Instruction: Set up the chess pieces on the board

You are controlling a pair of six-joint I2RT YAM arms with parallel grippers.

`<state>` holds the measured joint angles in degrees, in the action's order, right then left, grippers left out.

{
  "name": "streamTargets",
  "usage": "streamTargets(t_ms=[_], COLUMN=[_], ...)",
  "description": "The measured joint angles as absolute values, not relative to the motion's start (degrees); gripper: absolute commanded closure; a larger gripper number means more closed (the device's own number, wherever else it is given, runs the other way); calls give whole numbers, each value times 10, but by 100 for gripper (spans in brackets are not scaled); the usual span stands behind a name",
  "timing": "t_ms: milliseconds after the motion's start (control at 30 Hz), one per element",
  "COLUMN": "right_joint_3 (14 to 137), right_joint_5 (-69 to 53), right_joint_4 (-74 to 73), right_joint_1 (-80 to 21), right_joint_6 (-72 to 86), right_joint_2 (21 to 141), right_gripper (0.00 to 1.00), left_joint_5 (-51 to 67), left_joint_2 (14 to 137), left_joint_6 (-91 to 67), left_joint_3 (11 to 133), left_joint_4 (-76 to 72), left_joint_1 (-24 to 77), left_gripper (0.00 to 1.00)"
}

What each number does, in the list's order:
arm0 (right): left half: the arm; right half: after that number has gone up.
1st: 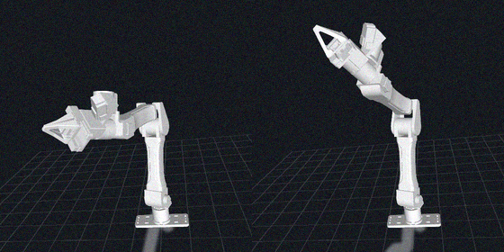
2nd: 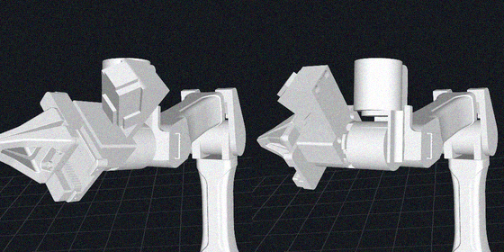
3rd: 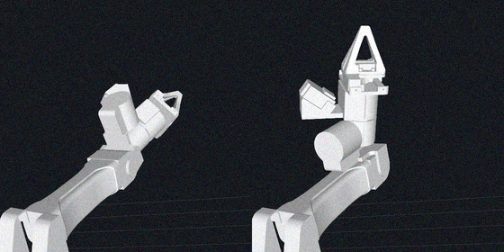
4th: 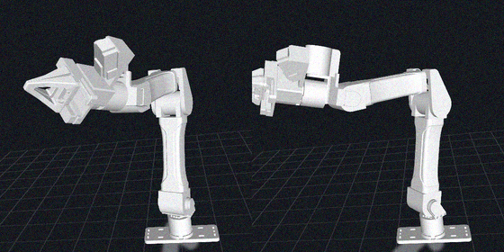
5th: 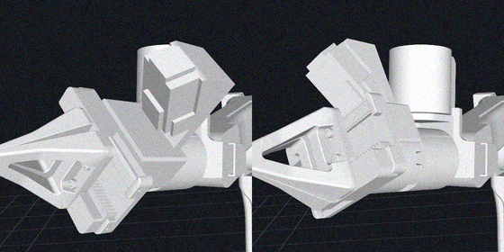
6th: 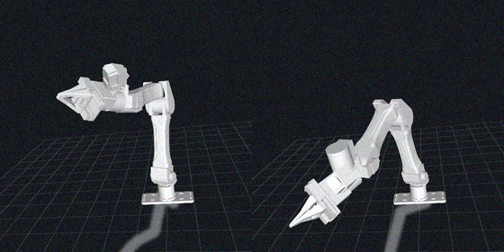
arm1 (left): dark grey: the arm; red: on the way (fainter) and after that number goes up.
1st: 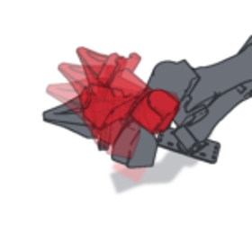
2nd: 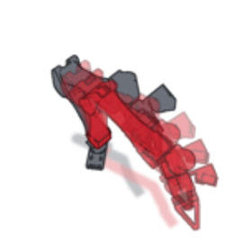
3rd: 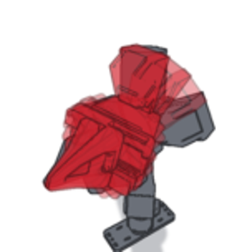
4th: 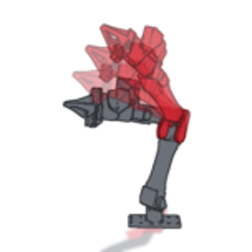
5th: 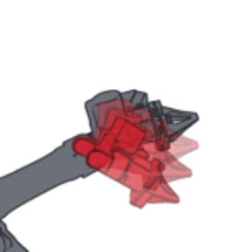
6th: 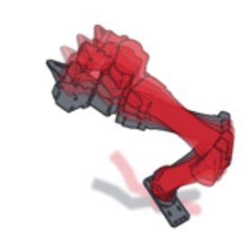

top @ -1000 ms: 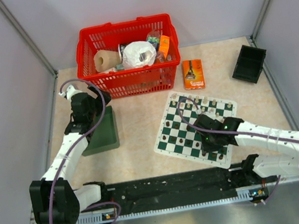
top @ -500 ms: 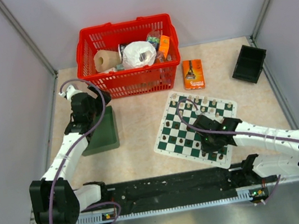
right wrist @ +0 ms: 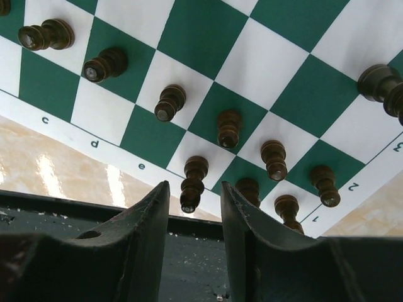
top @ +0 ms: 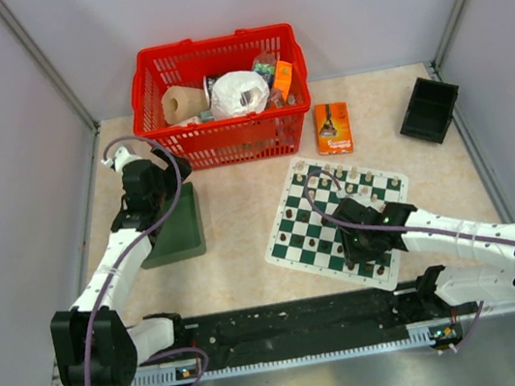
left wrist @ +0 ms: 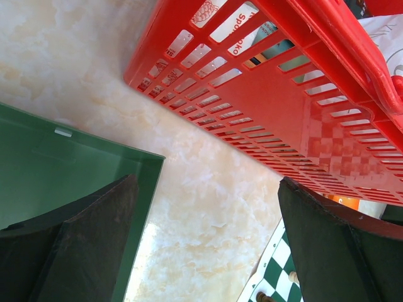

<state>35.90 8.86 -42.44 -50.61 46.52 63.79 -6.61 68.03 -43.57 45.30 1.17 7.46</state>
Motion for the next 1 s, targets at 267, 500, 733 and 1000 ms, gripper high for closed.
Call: streamTargets(t_ms=[267, 500, 733, 1000], right_joint_3=[407, 441, 441, 439], right_joint_5=[130, 183, 229, 237], right_joint_4=[-464, -493, -509, -509], right_joint_1=[-505, -442, -398, -350], right_joint_6=[465, 465, 465, 467], right_joint_2=[606, 593, 568, 566], right_gripper=[43, 24, 14, 24], left_joint_5=[-66, -66, -67, -67], left_joint_2=[680, 680, 680, 680], left_joint_6=[-436, -436, -436, -436], left_joint_3=[453, 453, 453, 453], left_joint_4=[12, 12, 12, 12], left_joint_1=[75, 75, 75, 75], left_gripper=[2, 1, 1, 1])
